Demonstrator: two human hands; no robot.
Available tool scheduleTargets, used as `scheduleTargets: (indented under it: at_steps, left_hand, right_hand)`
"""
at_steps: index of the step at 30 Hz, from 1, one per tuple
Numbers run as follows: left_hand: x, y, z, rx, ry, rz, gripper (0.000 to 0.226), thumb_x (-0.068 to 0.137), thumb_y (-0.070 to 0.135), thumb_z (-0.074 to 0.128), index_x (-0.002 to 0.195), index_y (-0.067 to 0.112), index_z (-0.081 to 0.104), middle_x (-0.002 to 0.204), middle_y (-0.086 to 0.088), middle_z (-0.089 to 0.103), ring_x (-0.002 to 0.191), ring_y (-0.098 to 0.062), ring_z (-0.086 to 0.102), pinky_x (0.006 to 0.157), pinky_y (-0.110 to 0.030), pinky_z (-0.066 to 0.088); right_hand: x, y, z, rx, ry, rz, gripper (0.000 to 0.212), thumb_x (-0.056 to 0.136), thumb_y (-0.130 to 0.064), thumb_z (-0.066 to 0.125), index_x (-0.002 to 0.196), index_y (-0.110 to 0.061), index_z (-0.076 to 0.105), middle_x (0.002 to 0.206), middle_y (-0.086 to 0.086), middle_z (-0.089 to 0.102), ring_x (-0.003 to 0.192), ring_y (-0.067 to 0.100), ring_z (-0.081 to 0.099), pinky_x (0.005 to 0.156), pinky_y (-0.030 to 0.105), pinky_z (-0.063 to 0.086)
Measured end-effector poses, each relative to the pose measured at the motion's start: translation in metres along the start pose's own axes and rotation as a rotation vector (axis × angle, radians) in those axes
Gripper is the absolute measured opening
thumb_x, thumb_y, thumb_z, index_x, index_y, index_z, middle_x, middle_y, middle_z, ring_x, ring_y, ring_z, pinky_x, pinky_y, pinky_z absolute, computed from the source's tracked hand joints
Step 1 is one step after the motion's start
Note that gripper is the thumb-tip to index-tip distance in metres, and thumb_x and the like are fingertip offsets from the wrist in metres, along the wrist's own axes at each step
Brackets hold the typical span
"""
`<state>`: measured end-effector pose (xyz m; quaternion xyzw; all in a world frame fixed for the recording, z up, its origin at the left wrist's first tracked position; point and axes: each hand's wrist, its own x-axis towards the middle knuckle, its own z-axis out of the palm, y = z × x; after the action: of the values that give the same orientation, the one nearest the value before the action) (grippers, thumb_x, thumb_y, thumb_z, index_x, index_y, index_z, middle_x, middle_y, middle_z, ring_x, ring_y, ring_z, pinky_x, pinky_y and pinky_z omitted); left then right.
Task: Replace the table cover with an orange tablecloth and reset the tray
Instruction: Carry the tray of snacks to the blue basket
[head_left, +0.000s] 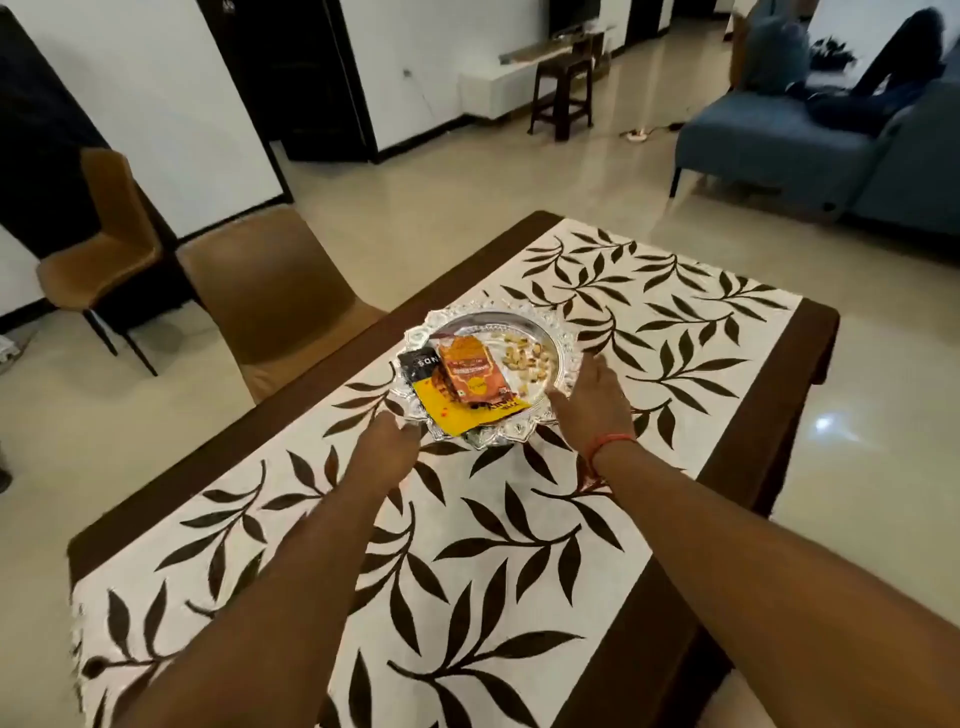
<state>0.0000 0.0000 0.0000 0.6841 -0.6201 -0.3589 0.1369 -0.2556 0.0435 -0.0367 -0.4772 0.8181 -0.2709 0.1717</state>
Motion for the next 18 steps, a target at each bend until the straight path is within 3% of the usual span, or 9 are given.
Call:
scheduleTargets:
  at_steps: [2,5,8,11,14,18]
  left_hand:
    - [0.014,0.003,0.014,-0.135,0.006,-0.103,0.044,0.097,0.035,0.048,0.124,0.001,0.052,0.129,-0.005,0.055,0.116,-0.032,0.055,0.091,-0.031,0.042]
    - [0.035,0.005,0.029,-0.431,-0.022,-0.229,0.036,0.093,0.033,0.048,0.117,0.007,0.054,0.123,-0.013,0.060,0.104,-0.032,0.061,0.087,-0.042,0.055]
    - [0.037,0.015,0.034,-0.622,-0.004,-0.285,0.007,0.099,0.015,0.049,0.100,0.010,0.054,0.100,-0.010,0.061,0.087,-0.024,0.064,0.065,-0.036,0.058]
    - [0.039,0.017,0.037,-0.809,-0.021,-0.323,0.010,0.094,-0.005,0.053,0.089,0.002,0.058,0.089,-0.020,0.064,0.080,-0.029,0.066,0.071,-0.045,0.060]
    - [0.036,0.017,0.037,-0.879,-0.014,-0.341,0.016,0.094,-0.004,0.049,0.098,0.003,0.063,0.094,-0.020,0.071,0.079,-0.030,0.069,0.064,-0.040,0.060]
    - [0.021,0.019,0.032,-0.890,0.009,-0.315,0.022,0.096,-0.001,0.048,0.095,0.009,0.067,0.092,-0.016,0.074,0.081,-0.028,0.070,0.074,-0.043,0.061]
  right_hand:
    - [0.017,0.012,0.004,0.256,0.012,0.110,0.070,0.091,-0.038,0.061,0.145,-0.002,0.033,0.145,0.021,0.043,0.134,0.036,0.043,0.109,0.047,0.040]
    - [0.036,0.023,0.008,0.376,-0.120,0.283,0.069,0.096,-0.037,0.059,0.148,0.000,0.032,0.144,0.023,0.048,0.133,0.038,0.046,0.108,0.042,0.039]
    - [0.045,0.023,0.012,0.453,-0.197,0.287,0.040,0.093,-0.037,0.060,0.119,-0.006,0.061,0.118,0.016,0.066,0.111,0.035,0.063,0.096,0.044,0.051]
    - [0.051,0.027,0.020,0.562,-0.190,0.293,0.030,0.090,-0.031,0.061,0.110,-0.010,0.067,0.108,0.010,0.070,0.100,0.028,0.066,0.090,0.042,0.055]
    - [0.048,0.023,0.019,0.612,-0.171,0.289,0.025,0.092,-0.026,0.060,0.109,-0.010,0.067,0.107,0.008,0.070,0.099,0.025,0.065,0.088,0.037,0.053]
    - [0.040,0.023,0.019,0.647,-0.173,0.262,0.024,0.092,-0.028,0.059,0.108,-0.013,0.067,0.108,0.006,0.070,0.102,0.026,0.066,0.095,0.045,0.053]
